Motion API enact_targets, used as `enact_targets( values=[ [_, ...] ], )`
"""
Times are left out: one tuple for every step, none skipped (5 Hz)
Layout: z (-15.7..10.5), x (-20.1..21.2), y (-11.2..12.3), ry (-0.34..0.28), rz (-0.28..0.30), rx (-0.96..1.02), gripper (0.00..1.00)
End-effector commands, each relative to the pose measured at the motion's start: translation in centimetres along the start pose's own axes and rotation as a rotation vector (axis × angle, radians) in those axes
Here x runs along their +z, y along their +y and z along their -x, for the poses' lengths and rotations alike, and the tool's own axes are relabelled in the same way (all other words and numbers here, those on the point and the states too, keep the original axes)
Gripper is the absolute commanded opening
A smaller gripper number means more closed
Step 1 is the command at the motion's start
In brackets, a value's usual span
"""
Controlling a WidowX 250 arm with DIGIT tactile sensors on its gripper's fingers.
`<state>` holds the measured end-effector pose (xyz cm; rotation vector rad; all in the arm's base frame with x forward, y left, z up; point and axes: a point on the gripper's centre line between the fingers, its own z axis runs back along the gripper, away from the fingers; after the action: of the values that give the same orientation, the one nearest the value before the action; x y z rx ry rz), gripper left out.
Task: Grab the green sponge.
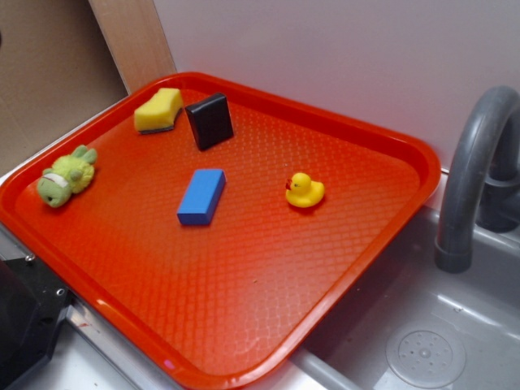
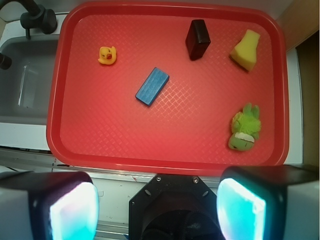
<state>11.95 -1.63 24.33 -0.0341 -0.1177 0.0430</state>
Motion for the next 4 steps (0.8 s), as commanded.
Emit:
enact_targets(
  values=[
    [0.0, 0.0, 0.0, 0.0, 0.0, 0.0, 1.0],
    [-1.8, 0.2, 0.4, -0.035, 0.016, 0.087, 1.0],
    [-4.0, 0.0, 1.7, -0.056, 0.023, 0.181, 1.0],
    [-6.3, -0.6, 3.1, -0.087, -0.001, 0.268, 1.0]
  ],
)
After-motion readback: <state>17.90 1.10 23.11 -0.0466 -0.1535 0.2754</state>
